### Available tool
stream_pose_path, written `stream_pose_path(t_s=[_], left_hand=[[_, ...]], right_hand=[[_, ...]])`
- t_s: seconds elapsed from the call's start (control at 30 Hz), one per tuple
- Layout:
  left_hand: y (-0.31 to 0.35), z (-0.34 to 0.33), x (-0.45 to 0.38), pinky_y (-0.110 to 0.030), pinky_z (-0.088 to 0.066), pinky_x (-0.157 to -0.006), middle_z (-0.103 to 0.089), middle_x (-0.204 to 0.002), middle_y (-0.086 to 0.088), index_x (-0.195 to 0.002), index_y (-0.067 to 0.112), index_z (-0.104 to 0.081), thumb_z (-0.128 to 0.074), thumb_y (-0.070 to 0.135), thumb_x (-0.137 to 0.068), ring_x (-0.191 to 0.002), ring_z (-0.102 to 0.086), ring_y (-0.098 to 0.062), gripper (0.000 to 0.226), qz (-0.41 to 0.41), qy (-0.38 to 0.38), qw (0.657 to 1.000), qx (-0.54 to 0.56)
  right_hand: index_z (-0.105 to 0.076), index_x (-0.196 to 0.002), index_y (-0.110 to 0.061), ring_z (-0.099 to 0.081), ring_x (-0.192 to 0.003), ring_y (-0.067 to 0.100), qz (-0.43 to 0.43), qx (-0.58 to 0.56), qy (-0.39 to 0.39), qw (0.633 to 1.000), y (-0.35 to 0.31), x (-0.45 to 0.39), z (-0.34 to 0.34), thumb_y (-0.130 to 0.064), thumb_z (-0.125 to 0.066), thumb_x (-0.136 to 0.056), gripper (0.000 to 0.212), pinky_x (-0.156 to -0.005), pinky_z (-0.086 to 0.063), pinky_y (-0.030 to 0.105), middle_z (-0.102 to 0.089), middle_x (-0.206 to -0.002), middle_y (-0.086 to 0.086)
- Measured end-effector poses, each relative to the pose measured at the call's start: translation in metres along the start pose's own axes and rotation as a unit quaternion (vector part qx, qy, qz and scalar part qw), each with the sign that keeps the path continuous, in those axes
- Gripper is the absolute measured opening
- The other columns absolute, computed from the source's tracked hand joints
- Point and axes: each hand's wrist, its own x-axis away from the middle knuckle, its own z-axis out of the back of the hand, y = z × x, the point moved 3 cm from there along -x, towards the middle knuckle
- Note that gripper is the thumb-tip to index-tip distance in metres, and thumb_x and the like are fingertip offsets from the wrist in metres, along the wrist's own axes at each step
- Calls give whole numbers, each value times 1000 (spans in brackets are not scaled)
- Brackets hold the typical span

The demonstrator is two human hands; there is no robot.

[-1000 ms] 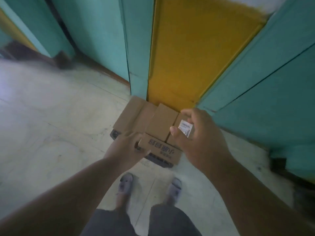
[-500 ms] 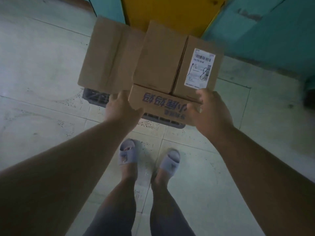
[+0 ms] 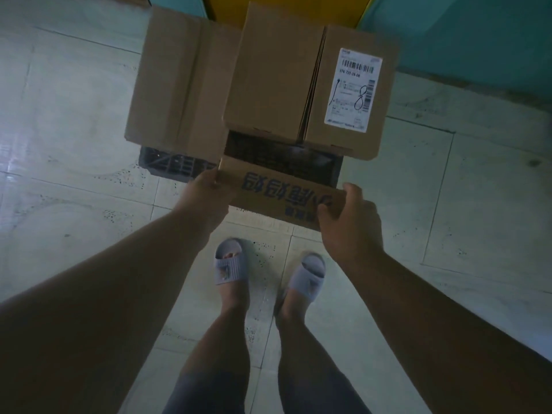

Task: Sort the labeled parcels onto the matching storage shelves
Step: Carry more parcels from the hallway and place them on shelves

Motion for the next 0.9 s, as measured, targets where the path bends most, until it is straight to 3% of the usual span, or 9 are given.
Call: stream_pose_path(t_s=[0.1,0.23,0.37,0.47,0.53,0.67,0.8,0.83,0.9], left_hand=[[-6,4,41,-44,-53,-95,-69,-114,-6,-110,24,-60,-59,26,-97,-107,-66,-24,13,29,25,991,128],[-12,16,111,-48,-56,-91,-68,-112,-6,-111,18,-58,-74,55,-80,-103,-67,-26,51,84,62,972,212],[-13,29,171,-46,-58,-89,-68,-109,-11,-103,10,-62,-71,36,-90,-102,-68,-28,30,67,90,961,251],[-16,41,202,-45,-57,-87,-62,-122,-17,-122,4,-57,-64,25,-94,-112,-64,-34,36,32,40,954,294],[-16,53,221,-46,-55,-92,-55,-132,-18,-130,6,-52,-59,21,-96,-119,-59,-35,38,2,-2,946,324],[-1,80,267,-44,-53,-96,-53,-133,-10,-126,21,-55,-46,13,-102,-121,-56,-31,27,-48,-93,936,336],[20,113,318,-46,-54,-94,-54,-143,-8,-139,34,-53,-56,13,-87,-128,-54,-34,56,-119,-197,930,288],[23,122,329,-49,-52,-98,-53,-146,-7,-144,37,-49,-62,13,-80,-131,-53,-36,70,-140,-237,924,265],[28,135,351,-54,-44,-108,-50,-149,-7,-149,43,-41,-70,9,-70,-133,-51,-38,90,-178,-308,909,218]], right_hand=[[-42,-145,-18,-59,-112,29,-14,-23,25,999,10,42,15,-41,-57,-96,56,-84,-49,32,-52,-129,12],[-48,-137,-16,-59,-102,24,-17,-46,47,998,13,99,57,-42,-49,-100,46,-76,-46,29,-50,-126,10],[-55,-119,-15,-55,-84,17,-1,-65,58,996,8,141,104,-41,-52,-98,34,-61,-41,23,-53,-115,7],[-51,-111,-16,-55,-81,18,25,-65,69,995,2,167,129,-38,-59,-96,28,-54,-32,15,-53,-106,3],[-49,-116,-17,-57,-86,18,45,-90,70,992,-2,187,145,-34,-62,-95,30,-57,-33,15,-54,-105,0],[-49,-135,-17,-58,-96,18,61,-108,66,990,-16,235,171,-35,-60,-94,46,-72,-44,23,-58,-115,-1],[-49,-115,-23,-54,-79,3,61,-159,102,980,-29,285,209,-31,-65,-92,29,-57,-36,13,-55,-97,-11],[-45,-112,-23,-52,-79,0,48,-196,93,975,-31,294,216,-36,-66,-91,32,-59,-39,15,-52,-95,-12],[-48,-111,-18,-58,-88,12,6,-293,62,954,-39,306,234,-58,-66,-82,53,-73,-51,30,-58,-100,-2]])
